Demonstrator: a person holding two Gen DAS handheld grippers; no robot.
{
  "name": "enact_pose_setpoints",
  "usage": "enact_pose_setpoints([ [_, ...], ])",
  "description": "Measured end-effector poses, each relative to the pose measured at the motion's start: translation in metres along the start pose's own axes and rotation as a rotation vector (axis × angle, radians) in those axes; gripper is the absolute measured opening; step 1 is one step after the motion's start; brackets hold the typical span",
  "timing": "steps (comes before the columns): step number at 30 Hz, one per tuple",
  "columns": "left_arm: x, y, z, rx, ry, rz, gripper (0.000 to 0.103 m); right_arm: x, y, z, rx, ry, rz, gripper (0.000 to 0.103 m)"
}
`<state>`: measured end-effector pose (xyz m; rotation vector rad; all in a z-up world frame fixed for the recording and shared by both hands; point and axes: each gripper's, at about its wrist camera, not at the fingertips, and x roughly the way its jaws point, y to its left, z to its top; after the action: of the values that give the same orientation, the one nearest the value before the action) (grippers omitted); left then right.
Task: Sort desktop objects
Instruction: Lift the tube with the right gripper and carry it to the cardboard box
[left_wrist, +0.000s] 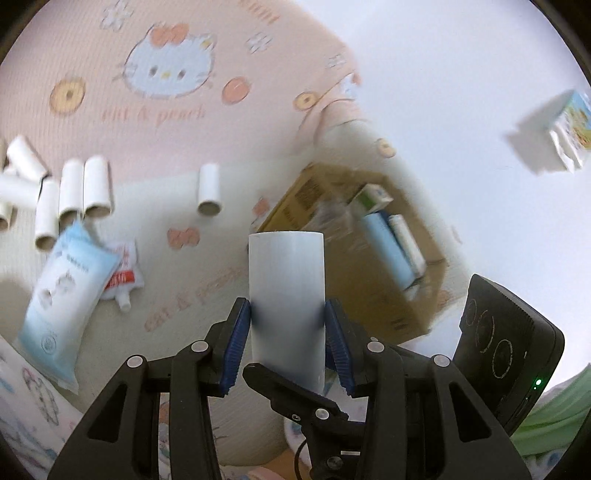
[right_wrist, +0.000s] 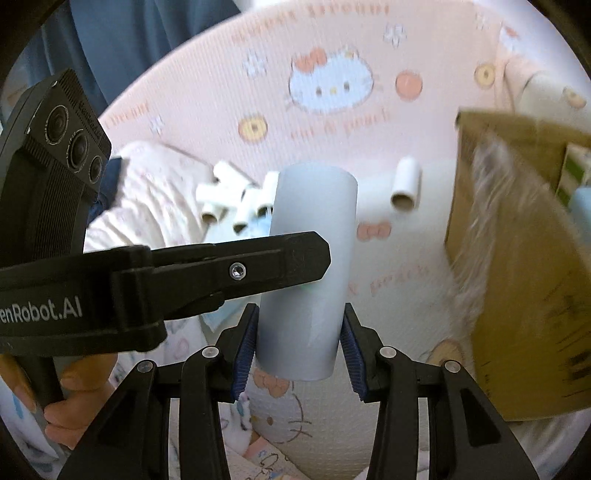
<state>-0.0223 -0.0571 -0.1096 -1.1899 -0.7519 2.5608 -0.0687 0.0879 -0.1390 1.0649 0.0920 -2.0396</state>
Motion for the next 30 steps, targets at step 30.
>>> enact_pose_setpoints([
  [30,0.046,-0.115,0.09,0.045,0.058,-0.161,0.046,-0.1,-0.073,0.071,-0.087,-0.16,-0.217,0.041],
])
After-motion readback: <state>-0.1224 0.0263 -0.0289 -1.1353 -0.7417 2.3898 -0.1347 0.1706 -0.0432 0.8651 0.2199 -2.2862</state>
